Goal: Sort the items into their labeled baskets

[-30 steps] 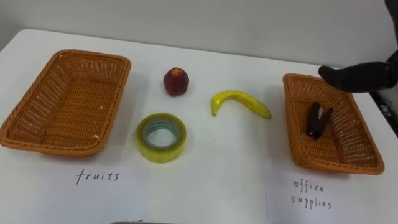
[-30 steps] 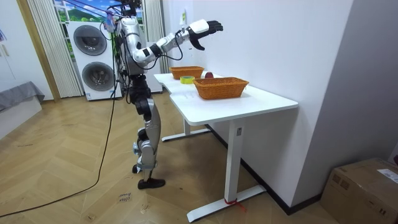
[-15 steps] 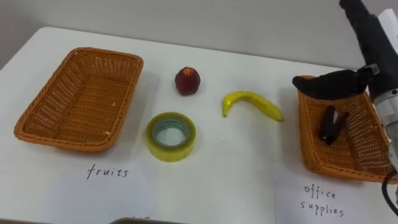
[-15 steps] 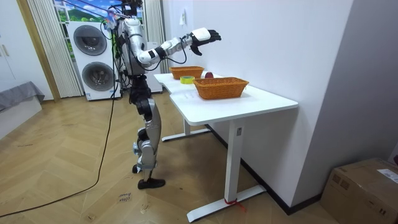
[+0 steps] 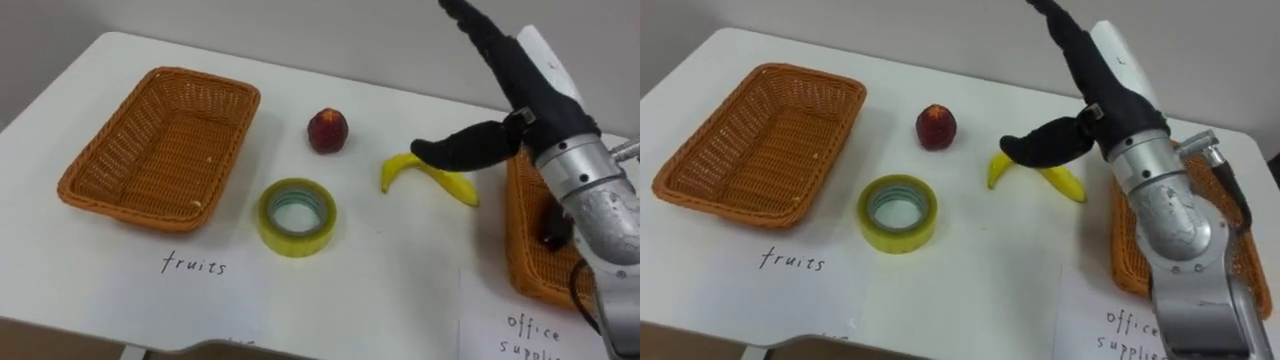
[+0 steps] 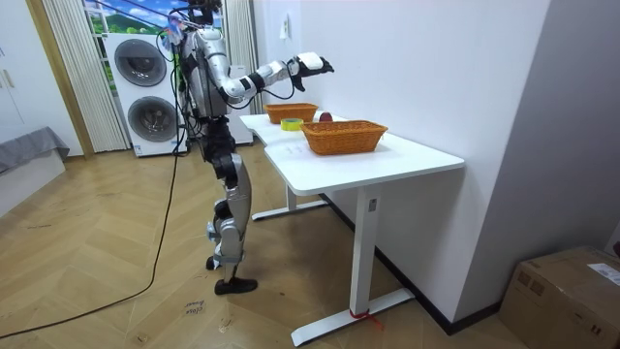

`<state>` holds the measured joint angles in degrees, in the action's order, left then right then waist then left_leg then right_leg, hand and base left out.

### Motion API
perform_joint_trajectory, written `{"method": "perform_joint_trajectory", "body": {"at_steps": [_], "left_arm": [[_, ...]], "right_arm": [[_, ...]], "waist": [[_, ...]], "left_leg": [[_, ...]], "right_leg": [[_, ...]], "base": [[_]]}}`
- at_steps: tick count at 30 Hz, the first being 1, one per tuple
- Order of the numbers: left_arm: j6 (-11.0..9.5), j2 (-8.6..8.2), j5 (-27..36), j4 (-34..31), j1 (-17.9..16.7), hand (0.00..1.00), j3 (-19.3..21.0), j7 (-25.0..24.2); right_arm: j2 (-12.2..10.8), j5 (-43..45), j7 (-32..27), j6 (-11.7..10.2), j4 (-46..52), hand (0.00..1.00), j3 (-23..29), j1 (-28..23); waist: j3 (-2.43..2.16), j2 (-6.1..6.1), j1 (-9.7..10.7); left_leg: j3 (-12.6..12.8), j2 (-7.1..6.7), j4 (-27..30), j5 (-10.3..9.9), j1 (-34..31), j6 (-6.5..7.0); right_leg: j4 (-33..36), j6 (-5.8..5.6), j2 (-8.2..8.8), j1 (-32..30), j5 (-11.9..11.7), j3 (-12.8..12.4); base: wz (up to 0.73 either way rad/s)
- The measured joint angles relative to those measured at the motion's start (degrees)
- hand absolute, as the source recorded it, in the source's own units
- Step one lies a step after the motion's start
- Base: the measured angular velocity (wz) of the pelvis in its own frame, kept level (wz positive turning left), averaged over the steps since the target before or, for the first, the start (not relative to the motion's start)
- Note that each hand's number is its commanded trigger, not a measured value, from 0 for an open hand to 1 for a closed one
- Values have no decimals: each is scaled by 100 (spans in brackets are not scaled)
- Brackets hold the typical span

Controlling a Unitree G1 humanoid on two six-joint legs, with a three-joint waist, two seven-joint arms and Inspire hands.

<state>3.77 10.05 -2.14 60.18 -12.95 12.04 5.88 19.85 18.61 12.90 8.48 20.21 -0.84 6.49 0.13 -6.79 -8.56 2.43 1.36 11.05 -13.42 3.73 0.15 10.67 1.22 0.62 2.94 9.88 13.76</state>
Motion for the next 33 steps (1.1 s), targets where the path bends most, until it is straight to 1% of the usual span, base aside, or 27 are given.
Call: {"method": "perform_joint_trajectory", "body": {"at_steps": [1,3,5,7,8,10,11,14,18,22,24,28,33], "left_arm": [[0,0,-4,0,1,0,-1,18],[-1,1,-4,10,3,0,0,22],[10,4,-18,23,-11,0,-3,38],[74,5,-18,23,-29,0,-38,41],[109,5,-19,22,-22,0,-61,31],[126,12,-25,22,-30,0,-89,17],[131,15,-33,21,-39,0,-110,8],[184,18,-90,20,-36,0,-111,-37],[206,29,-266,9,-7,0,-106,-63],[207,79,-377,-5,26,0,-106,-120],[209,94,-383,-4,21,0,-107,-122],[223,102,-545,-5,14,0,-109,-124],[286,82,-708,-2,12,0,-144,-105]], "right_arm": [[0,-2,0,-2,-117,0,-79,42],[0,-9,-2,-4,-302,0,-123,47],[-7,0,-10,44,-491,0,-238,48],[-35,-1,-11,49,-642,0,-396,48],[-46,-1,13,104,-699,0,-508,48],[-95,-13,96,135,-752,0,-591,48],[-143,-39,107,153,-769,0,-633,48],[-195,-75,108,153,-774,0,-708,49],[-262,-18,82,146,-805,0,-758,50],[-272,-6,-33,135,-988,0,-1035,57],[-283,-15,-34,136,-1195,0,-1176,140],[-412,-12,-36,143,-1280,0,-1220,149],[-420,-3,-38,143,-1408,0,-1393,240]], "waist": [[13,-16,-9],[24,-39,-104],[41,-71,-195],[39,-82,-256],[37,-86,-290],[31,-103,-318],[22,-117,-364],[10,-148,-469],[9,-159,-608],[4,-166,-753],[5,-167,-764],[13,-158,-791],[27,-139,-888]], "left_leg": [[-9,-2,23,0,-15,0],[-13,-4,23,0,-15,1],[-32,-4,-17,0,-15,2],[-41,-2,-14,0,-17,2],[-63,-4,-7,0,-29,2],[-94,-7,-1,0,-42,1],[-107,-7,-2,0,-47,1],[-116,-9,-5,1,-52,2],[-120,-14,-10,3,-68,5],[-122,-11,-5,3,-70,5],[-123,-12,11,3,-74,5],[-209,-24,47,3,-126,6],[-254,-27,57,4,-119,5]], "right_leg": [[7,-1,7,0,0,42],[15,-2,10,0,-1,44],[11,-2,8,-2,-2,52],[11,-2,7,0,-4,65],[11,-2,10,0,-4,78],[11,-2,11,0,-4,83],[10,-2,10,0,-4,88],[5,-3,4,-1,-4,78],[-4,-8,5,-14,-8,91],[-5,-8,5,-15,-9,114],[-4,-9,8,-9,-10,122],[-2,-14,31,-1,-14,221],[-5,-14,28,31,-14,262]], "base": [[7],[2],[0],[2],[7],[8],[5],[1],[0],[0],[2],[10],[4]]}}
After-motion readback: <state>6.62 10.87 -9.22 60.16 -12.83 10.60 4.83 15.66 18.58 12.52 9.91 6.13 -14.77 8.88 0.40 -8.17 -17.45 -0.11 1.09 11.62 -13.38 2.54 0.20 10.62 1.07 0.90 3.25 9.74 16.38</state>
